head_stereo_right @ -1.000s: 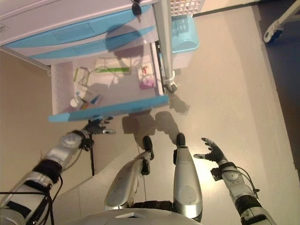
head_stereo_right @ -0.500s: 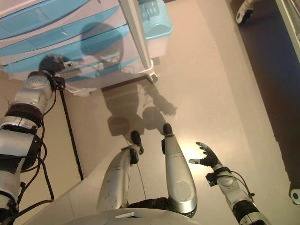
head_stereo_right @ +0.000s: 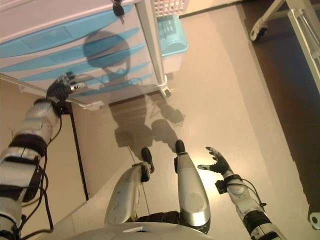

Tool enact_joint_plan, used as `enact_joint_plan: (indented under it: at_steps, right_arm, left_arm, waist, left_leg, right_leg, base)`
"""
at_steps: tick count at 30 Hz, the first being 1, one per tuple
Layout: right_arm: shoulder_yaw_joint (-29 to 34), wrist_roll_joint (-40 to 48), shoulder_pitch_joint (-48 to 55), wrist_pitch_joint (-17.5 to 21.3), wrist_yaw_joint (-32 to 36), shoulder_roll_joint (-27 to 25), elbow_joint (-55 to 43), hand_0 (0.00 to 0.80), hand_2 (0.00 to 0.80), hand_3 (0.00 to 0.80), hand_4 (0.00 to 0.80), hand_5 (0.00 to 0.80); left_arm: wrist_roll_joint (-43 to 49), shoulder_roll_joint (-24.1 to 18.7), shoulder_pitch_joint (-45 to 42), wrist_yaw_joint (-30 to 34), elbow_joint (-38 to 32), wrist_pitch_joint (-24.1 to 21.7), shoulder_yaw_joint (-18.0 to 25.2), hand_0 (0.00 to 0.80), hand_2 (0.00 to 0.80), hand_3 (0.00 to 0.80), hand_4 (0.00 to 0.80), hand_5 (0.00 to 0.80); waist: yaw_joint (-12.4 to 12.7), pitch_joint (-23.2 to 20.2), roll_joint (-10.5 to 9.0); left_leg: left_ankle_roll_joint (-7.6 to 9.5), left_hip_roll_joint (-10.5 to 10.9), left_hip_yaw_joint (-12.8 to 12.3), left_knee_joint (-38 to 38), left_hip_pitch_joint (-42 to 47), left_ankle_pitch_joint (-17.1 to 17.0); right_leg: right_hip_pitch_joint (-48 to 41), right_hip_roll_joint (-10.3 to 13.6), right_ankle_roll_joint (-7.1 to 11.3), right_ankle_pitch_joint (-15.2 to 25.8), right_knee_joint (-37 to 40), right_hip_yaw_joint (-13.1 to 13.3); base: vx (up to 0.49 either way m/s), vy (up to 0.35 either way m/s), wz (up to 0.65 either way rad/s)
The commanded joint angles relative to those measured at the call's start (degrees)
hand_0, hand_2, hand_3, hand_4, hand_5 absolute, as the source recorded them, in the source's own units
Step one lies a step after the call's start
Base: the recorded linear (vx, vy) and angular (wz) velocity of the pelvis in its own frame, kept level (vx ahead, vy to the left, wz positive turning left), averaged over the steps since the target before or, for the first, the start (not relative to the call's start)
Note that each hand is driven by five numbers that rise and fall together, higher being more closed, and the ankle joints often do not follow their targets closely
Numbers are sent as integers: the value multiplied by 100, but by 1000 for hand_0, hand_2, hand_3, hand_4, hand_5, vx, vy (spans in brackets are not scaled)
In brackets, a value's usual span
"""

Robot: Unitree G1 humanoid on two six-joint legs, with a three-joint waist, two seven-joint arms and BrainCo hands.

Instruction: Open the drawer and pick up the medicine

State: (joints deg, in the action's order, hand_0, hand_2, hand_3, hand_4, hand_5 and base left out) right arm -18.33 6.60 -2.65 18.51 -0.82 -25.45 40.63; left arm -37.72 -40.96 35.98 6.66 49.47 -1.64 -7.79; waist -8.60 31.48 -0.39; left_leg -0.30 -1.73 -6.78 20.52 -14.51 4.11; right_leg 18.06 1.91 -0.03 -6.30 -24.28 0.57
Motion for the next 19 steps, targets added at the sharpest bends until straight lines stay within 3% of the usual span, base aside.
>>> enact_joint_plan:
  at_steps: [1,4,9,15,19]
  right_arm:
    - [268,-212,441,393,96,202,122,0,0,0,0,0]
    - [406,-334,522,412,260,316,319,0,0,0,0,0]
    - [570,-395,547,197,639,461,681,0,0,0,0,0]
    - [666,-304,528,-23,1195,625,1310,0,0,0,0,0]
    - [691,-294,350,-40,1388,847,2129,0,0,0,0,0]
  left_arm:
    - [-452,598,-1257,459,-304,-729,438,0,0,0,0,0]
    - [-281,1266,-2070,385,-352,-1109,558,0,0,0,0,0]
    - [283,2055,-2959,320,144,-1271,551,0,0,0,0,0]
    - [1346,2348,-3486,121,1012,-1157,458,0,0,0,0,0]
    - [1756,2565,-3640,512,1625,-1030,187,0,0,0,0,0]
  waist:
    - [224,-813,43]
    - [368,-1092,84]
    - [578,-1506,92]
    - [778,-1908,45]
    - [938,-2186,41]
  left_leg:
    - [415,567,60,-454,383,238]
    - [336,590,197,-750,671,125]
    - [247,612,409,-1133,1171,39]
    - [165,606,561,-1505,1528,-79]
    - [81,547,565,-1980,1792,-246]
  right_leg:
    - [-415,99,204,85,529,-294]
    - [-834,99,194,103,862,-440]
    - [-1480,55,126,104,1300,-675]
    - [-1900,8,103,195,1662,-895]
    - [-2213,-48,141,267,2016,-1100]
  base:
    - [98,-28,13]
    - [109,-25,26]
    - [63,-32,26]
    - [-10,-36,21]
    - [-44,-43,12]
